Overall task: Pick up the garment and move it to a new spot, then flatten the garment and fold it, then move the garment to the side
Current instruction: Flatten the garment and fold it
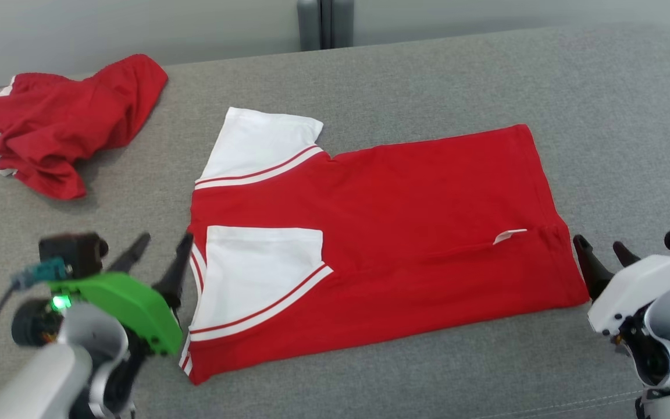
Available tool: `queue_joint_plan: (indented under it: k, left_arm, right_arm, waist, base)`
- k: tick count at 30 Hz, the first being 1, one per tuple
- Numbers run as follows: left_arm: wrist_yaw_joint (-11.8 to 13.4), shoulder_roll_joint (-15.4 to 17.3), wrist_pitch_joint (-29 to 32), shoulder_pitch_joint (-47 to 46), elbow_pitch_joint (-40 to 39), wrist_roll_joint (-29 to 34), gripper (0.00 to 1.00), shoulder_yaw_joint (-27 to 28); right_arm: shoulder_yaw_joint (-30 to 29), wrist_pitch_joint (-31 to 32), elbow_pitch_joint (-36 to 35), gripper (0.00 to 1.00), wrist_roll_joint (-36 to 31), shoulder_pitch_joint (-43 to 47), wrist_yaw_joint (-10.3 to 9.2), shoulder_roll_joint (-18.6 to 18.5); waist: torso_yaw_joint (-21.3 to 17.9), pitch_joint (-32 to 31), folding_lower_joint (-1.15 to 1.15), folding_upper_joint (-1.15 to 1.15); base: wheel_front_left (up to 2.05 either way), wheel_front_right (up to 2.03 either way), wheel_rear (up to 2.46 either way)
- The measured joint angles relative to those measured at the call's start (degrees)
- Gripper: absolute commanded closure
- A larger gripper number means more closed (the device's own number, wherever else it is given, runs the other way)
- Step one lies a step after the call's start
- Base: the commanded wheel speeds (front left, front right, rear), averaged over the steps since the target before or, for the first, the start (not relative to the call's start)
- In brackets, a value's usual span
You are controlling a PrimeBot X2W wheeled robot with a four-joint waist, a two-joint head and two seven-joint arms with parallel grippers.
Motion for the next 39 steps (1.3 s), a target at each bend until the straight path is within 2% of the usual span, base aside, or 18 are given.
queue_joint_plan:
  k: [5,9,16,19,27,39]
  left_arm:
    - [-3.33,2.37,7.09,-16.08,3.55,3.41,0.00,-0.78]
    - [-5.46,1.65,11.41,-26.31,9.50,4.21,0.00,-1.40]
    - [-8.87,1.29,18.04,-37.18,21.39,5.13,0.00,-2.75]
    - [-9.95,1.82,19.37,-38.50,24.48,5.70,0.00,-3.77]
    - [-10.71,3.59,19.05,-38.51,28.32,6.64,0.00,-4.61]
    - [-10.71,4.61,17.60,-39.48,28.08,7.38,0.00,-4.61]
  right_arm:
    - [4.64,0.20,-0.77,0.00,-0.29,-5.48,-0.01,-0.91]
    - [8.15,-0.18,-0.10,0.00,-0.13,-9.93,-0.01,-0.90]
    - [13.92,-2.08,2.58,0.00,0.18,-17.34,-0.01,-0.85]
    - [15.49,-3.25,4.10,0.00,0.41,-19.26,-0.01,-1.09]
    - [17.27,-6.55,7.14,0.00,1.38,-22.29,-0.01,-1.46]
    - [19.26,-8.67,9.64,0.00,2.67,-25.21,-0.01,-1.48]
  waist:
    - [-1.62,1.90,0.00,0.00]
    - [-3.39,4.24,0.00,0.00]
    - [-6.89,9.86,0.00,0.00]
    - [-8.51,12.32,0.00,0.00]
    - [-12.17,17.93,0.00,0.00]
    - [-14.24,21.67,0.00,0.00]
  base:
    - [0.00,0.00,0.00]
    - [0.00,0.00,0.00]
    - [0.00,0.00,0.00]
    - [0.00,0.00,0.00]
    - [0.00,0.00,0.00]
    - [0.00,0.00,0.00]
